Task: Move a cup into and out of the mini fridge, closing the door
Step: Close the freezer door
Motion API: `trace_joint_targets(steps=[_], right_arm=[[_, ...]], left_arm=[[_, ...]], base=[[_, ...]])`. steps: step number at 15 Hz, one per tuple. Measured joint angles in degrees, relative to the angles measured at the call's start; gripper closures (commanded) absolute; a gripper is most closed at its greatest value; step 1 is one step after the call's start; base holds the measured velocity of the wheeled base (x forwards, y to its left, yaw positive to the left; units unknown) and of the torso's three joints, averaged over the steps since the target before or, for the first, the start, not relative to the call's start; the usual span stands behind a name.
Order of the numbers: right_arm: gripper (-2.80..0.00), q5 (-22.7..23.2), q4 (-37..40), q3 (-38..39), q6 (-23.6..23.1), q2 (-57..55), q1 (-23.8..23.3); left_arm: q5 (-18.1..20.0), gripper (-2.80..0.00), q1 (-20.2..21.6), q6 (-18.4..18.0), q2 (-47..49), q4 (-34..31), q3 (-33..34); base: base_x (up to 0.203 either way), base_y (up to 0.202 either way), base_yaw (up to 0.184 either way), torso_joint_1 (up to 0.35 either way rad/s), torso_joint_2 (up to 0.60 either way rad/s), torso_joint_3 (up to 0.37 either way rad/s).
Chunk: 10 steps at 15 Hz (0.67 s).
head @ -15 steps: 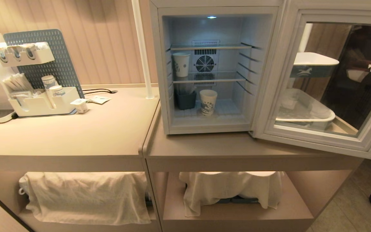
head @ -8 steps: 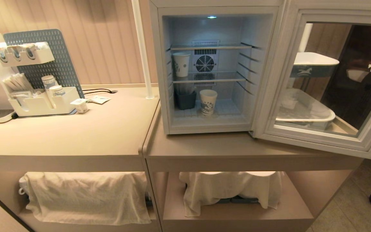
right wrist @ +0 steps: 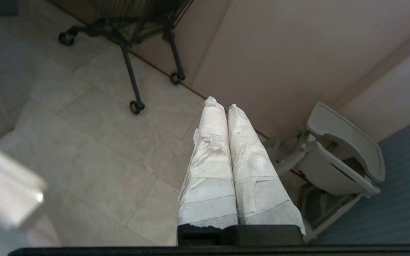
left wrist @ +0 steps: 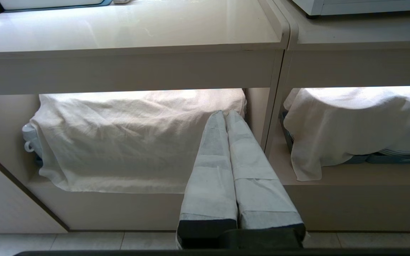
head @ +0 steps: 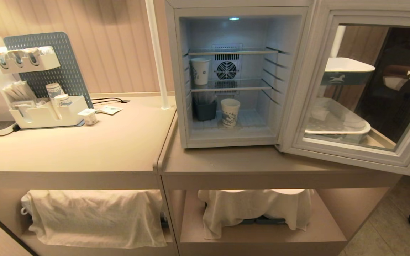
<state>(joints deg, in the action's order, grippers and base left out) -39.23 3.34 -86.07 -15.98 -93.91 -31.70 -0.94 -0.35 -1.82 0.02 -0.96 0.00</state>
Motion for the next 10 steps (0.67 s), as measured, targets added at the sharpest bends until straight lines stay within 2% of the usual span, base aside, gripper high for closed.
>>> trace_joint_targets(steps=[7,10], right_arm=[[0.0,-0.38,-7.53,-8.74,0.41,-8.85,-2.76],[0.0,-0.07,-8.95,-12.32,2.51,-12.04,-3.28]], left_arm=[[0.0,0.0,0.0,-0.02,0.0,0.0,0.0],[0.0,0.0,0.02,-0.02,0.0,0.0,0.0]], base=[[0.0,0.0,0.0,0.0,0.0,0.0],[0.0,0.0,0.0,0.0,0.0,0.0]])
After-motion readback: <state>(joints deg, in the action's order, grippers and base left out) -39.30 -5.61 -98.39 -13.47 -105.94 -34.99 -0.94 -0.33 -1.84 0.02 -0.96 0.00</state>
